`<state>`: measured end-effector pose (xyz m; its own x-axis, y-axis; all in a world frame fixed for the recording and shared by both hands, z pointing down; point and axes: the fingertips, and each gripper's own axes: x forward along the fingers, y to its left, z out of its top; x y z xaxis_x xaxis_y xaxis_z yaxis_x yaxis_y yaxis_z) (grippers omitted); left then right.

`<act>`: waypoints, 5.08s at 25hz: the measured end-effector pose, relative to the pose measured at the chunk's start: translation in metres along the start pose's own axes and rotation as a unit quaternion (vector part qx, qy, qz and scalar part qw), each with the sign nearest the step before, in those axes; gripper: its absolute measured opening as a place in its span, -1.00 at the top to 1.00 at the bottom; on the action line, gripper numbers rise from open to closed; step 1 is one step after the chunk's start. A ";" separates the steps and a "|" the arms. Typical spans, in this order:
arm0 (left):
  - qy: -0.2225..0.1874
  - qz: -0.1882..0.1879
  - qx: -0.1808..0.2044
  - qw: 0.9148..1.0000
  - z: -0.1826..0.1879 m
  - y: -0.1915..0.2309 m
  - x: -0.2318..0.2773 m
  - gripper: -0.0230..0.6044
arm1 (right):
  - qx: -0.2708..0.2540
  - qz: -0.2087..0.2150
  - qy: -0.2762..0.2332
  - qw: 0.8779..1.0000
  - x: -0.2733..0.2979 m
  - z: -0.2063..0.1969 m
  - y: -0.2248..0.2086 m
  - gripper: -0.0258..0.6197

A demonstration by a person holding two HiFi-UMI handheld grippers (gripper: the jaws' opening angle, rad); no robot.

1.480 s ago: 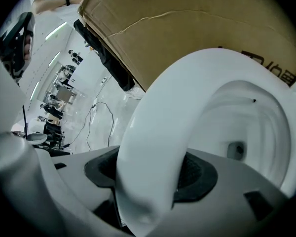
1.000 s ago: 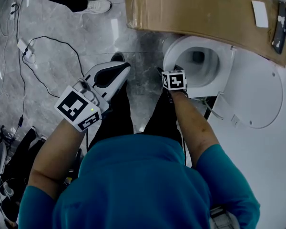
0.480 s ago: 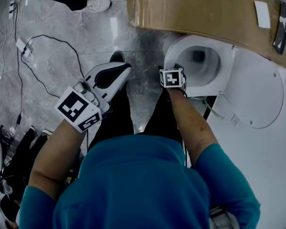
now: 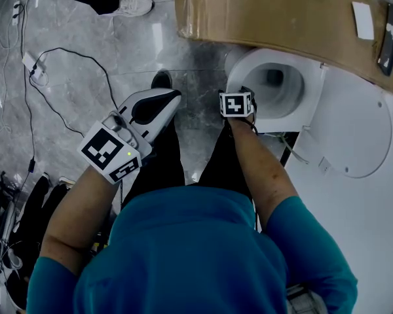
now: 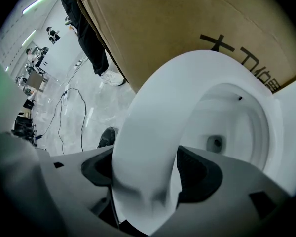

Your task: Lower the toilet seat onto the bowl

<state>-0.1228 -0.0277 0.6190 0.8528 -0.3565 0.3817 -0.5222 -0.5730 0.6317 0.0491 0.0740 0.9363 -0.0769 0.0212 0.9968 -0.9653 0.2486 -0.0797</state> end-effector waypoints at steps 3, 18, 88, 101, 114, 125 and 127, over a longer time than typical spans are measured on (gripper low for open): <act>0.001 0.001 -0.001 1.000 -0.001 0.002 0.000 0.95 | 0.000 0.002 0.003 1.000 0.005 -0.001 0.000 -0.13; 0.007 -0.005 -0.002 1.000 -0.007 0.001 0.002 0.95 | -0.015 0.000 0.013 1.000 0.027 0.001 -0.001 -0.16; -0.017 -0.080 0.153 0.985 0.166 -0.247 0.061 0.95 | 0.024 0.269 -0.488 0.830 -0.542 0.025 -0.119 0.92; -0.021 -0.105 0.161 0.981 0.183 -0.273 0.073 0.95 | 0.012 0.229 -0.540 0.810 -0.597 0.023 -0.137 0.92; -0.011 -0.115 0.170 0.979 0.179 -0.280 0.076 0.95 | 0.025 0.219 -0.542 0.811 -0.594 0.014 -0.146 0.92; -0.007 -0.118 0.176 0.977 0.181 -0.284 0.076 0.95 | 0.003 0.214 -0.534 0.818 -0.595 0.014 -0.141 0.93; -0.007 -0.118 0.175 0.977 0.180 -0.284 0.076 0.95 | 0.001 0.215 -0.532 0.819 -0.593 0.015 -0.139 0.93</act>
<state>0.0889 -0.0250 0.3472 0.9511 -0.1920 0.2421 -0.2826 -0.8573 0.4304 0.2254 0.0120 0.3568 -0.5831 -0.7492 0.3142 -0.7921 0.4384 -0.4248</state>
